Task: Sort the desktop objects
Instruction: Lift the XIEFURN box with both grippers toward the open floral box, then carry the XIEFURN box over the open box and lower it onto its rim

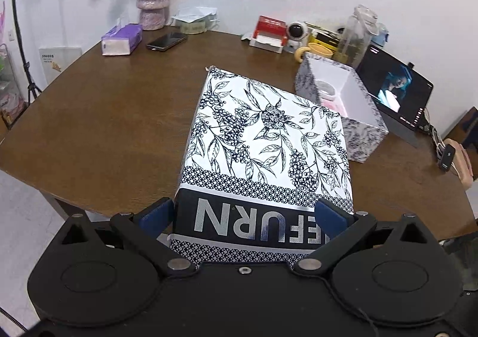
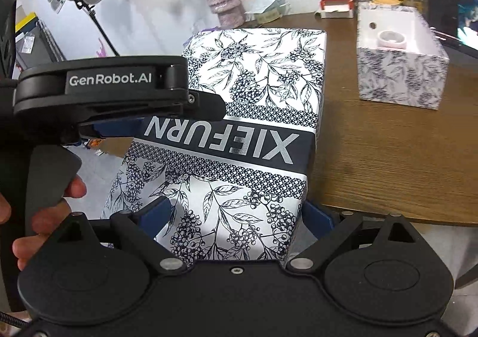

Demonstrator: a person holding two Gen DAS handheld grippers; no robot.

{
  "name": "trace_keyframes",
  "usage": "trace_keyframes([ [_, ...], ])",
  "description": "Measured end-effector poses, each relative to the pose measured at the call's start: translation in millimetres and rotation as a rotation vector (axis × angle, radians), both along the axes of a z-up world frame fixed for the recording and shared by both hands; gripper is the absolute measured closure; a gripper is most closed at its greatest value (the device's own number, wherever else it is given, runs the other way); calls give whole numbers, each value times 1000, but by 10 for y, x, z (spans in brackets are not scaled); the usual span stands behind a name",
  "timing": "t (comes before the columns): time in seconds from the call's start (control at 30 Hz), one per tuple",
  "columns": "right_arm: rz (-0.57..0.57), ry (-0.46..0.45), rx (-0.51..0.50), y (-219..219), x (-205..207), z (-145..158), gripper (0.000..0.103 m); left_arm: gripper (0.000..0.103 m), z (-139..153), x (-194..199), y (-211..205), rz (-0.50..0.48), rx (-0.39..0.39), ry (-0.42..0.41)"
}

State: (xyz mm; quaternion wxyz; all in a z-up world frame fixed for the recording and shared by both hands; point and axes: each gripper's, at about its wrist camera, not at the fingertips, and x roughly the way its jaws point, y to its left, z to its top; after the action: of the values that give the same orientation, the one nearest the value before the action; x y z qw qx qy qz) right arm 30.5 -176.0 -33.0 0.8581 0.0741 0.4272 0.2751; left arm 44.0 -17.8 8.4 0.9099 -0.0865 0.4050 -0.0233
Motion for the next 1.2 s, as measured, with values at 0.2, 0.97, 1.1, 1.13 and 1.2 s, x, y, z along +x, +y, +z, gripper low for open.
trace_keyframes([
  [0.2,-49,-26,-8,-196,-92,42,7,3,27,-9,-199,-43,-12,-6],
  [0.97,-183,-104,-59,-749,93,227,7,3,162,386,-882,-170,-59,-56],
  [1.1,-199,-99,-63,-778,293,214,7,3,158,646,-987,-187,-64,-59],
  [1.13,-200,-100,-65,-783,352,210,7,3,157,722,-1013,-191,-65,-60],
  [1.2,-207,-104,-69,-787,484,209,7,3,156,873,-1065,-199,-68,-62],
])
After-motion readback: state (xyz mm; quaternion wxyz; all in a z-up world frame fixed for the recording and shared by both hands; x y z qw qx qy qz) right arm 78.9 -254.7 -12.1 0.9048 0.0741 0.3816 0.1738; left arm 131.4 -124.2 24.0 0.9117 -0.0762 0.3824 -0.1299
